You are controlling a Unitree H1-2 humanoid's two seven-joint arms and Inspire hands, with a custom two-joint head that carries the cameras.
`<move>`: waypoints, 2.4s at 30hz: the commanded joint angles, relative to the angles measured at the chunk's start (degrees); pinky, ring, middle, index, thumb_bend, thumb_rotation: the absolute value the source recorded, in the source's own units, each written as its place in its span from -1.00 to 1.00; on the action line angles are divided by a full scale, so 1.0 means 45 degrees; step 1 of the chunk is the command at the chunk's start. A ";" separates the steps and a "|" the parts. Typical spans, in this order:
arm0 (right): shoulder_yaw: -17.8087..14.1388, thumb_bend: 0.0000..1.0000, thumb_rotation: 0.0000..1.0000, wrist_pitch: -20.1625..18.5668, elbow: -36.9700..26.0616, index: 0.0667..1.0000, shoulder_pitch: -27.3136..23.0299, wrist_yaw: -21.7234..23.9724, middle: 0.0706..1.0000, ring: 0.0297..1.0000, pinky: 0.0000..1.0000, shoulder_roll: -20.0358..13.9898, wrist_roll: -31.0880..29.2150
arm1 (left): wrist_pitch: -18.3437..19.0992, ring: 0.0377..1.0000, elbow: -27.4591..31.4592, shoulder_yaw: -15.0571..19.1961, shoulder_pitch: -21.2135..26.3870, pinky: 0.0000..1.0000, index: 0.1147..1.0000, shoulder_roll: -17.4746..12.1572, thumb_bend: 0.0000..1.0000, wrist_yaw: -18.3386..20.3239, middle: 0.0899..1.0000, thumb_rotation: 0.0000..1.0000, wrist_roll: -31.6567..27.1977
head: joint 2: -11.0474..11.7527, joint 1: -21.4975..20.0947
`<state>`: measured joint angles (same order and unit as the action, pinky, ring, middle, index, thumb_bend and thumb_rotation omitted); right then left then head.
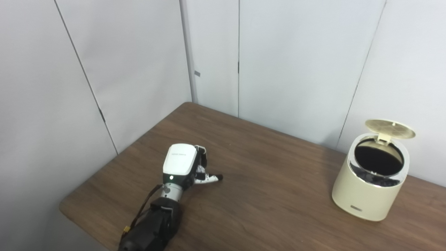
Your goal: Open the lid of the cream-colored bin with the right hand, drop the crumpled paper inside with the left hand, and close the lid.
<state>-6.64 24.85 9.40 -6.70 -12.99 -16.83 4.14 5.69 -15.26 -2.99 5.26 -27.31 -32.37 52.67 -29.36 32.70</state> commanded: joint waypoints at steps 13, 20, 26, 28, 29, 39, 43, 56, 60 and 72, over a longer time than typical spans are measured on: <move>-0.0529 0.09 0.72 0.0425 -0.0108 0.21 0.0489 0.0316 0.25 0.21 -0.10 -0.0388 0.0271 | -0.1063 -0.85 -0.0482 -0.0393 -0.1017 -0.86 -0.84 0.0535 0.34 -0.1031 -0.85 -1.00 -0.0522 | -0.0217 0.0007; -0.0558 0.13 0.73 0.0446 -0.0078 0.21 0.0518 0.0341 0.27 0.22 -0.08 -0.0324 0.0417 | -0.1214 -0.85 -0.0451 -0.0401 -0.1049 -0.86 -0.85 0.0534 0.38 -0.1364 -0.85 -1.00 -0.0384 | -0.0178 -0.0068; -0.0508 0.18 0.70 0.0449 -0.0131 0.21 0.0529 0.0293 0.27 0.22 -0.08 -0.0169 0.0451 | -0.1283 -0.85 0.0583 -0.0351 -0.0996 -0.85 -0.85 0.0586 0.34 -0.1093 -0.85 -1.00 -0.0468 | -0.0093 -0.0189; -0.0464 0.21 0.71 0.0455 -0.0109 0.22 0.0526 0.0206 0.28 0.22 -0.08 -0.0139 0.0546 | -0.1303 -0.86 0.1031 -0.0366 -0.0948 -0.86 -0.86 0.0615 0.33 -0.1049 -0.86 -1.00 -0.0385 | -0.0037 -0.0233; -0.0433 0.22 0.72 0.0453 -0.0092 0.22 0.0522 0.0172 0.28 0.23 -0.07 -0.0133 0.0580 | -0.1306 -0.86 0.1277 -0.0368 -0.0930 -0.86 -0.86 0.0634 0.32 -0.0988 -0.86 -1.00 -0.0354 | -0.0024 -0.0275; -0.0339 0.30 0.71 0.0457 -0.0268 0.25 0.0577 0.0142 0.33 0.28 -0.02 0.0143 0.0522 | -0.1488 -0.88 0.4019 -0.0458 -0.0895 -0.87 -0.92 0.0983 0.08 0.0136 -0.90 -1.00 -0.0209 | 0.0110 -0.0559; -0.0280 0.33 0.72 0.0451 -0.0243 0.26 0.0541 -0.0077 0.33 0.29 -0.02 0.0248 0.0828 | -0.1636 -0.89 0.4571 -0.0462 -0.0812 -0.88 -0.93 0.1011 0.01 0.0298 -0.91 -0.90 0.0144 | 0.0168 -0.0709; 0.0097 0.36 0.67 0.0446 -0.0465 0.30 0.0591 -0.0479 0.37 0.35 0.04 0.1002 0.1163 | -0.2886 -0.88 0.4817 -0.0127 -0.0407 -0.88 -0.87 0.0892 -0.01 0.0330 -0.88 -0.87 -0.0141 | 0.0457 -0.2399; 0.0399 0.27 0.65 0.0451 -0.0603 0.34 0.0620 -0.0653 0.42 0.41 0.13 0.1286 0.1338 | -0.3692 -0.89 0.4757 0.0051 -0.0151 -0.88 -0.88 0.0716 0.00 0.0390 -0.89 -0.92 -0.0482 | 0.0573 -0.3286; 0.1138 -0.48 0.56 0.0456 -0.1059 0.33 0.0678 -0.1996 0.42 0.42 0.18 0.1991 0.2958 | -0.4319 -0.91 0.5286 -0.0046 0.1921 -0.91 -0.90 0.0692 -0.06 0.2341 -0.91 -0.99 -0.1152 | 0.0800 -0.4946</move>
<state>-2.80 24.92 3.76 -5.38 -20.88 -10.66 16.54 -12.94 6.27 -3.61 10.64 -23.74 -22.12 48.29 -25.75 10.73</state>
